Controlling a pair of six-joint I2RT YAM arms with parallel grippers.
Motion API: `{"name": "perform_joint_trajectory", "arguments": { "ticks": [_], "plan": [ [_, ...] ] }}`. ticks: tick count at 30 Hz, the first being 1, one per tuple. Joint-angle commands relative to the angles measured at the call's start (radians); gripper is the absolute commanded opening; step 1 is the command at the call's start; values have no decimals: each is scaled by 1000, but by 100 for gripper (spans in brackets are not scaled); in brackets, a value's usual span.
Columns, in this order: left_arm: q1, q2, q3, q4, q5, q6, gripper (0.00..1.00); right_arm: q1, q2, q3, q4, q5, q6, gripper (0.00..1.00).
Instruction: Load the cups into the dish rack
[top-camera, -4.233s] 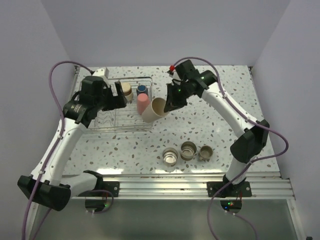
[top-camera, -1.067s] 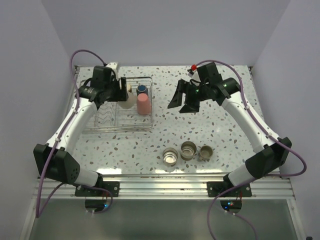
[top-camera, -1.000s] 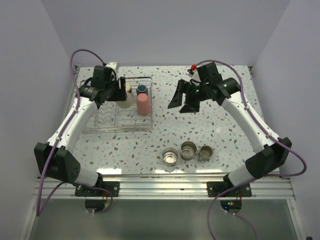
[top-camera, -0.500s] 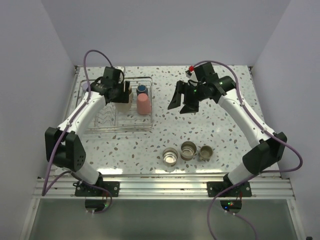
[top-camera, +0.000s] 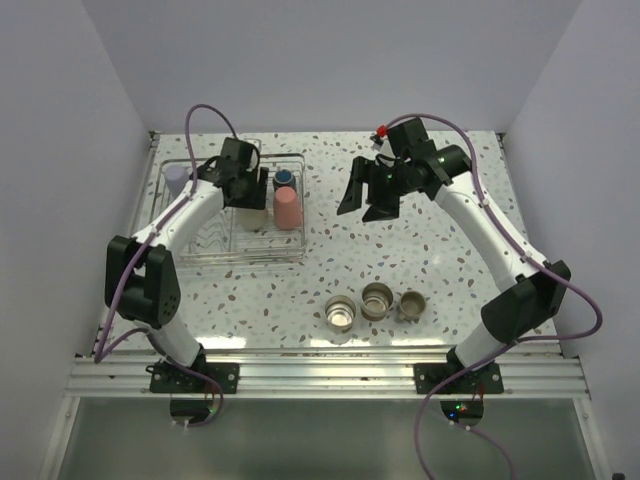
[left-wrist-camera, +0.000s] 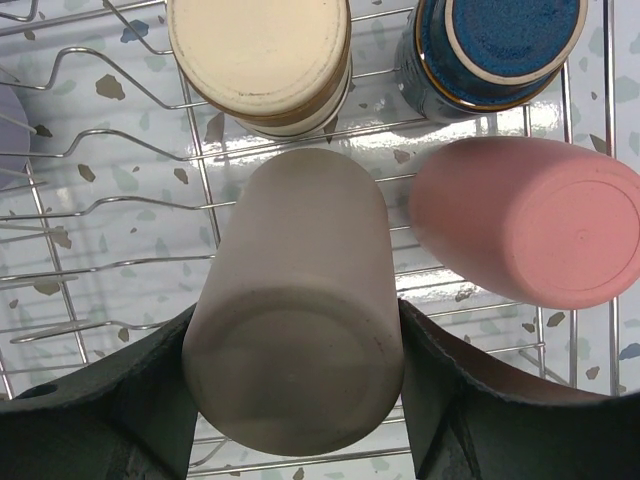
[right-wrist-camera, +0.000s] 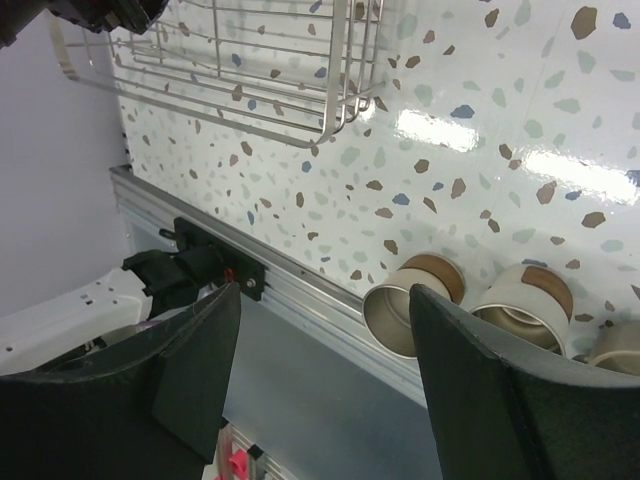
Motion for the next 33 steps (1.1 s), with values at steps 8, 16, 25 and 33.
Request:
{"name": "perform_joint_trajectory", "arguments": {
  "ticks": [8, 16, 25, 33],
  "plan": [
    [-12, 27, -4, 78, -36, 21, 60, -1, 1, 50, -25, 42, -22, 72],
    [-12, 36, 1, 72, -59, 24, 80, 0, -18, 34, -28, 62, -27, 72],
    [-12, -10, 46, 34, -70, 1, 92, 13, -28, 20, -60, 108, -66, 72],
    [-6, -137, 172, -90, -125, -79, 98, 198, 41, 35, -200, 215, -208, 72]
  ]
}}
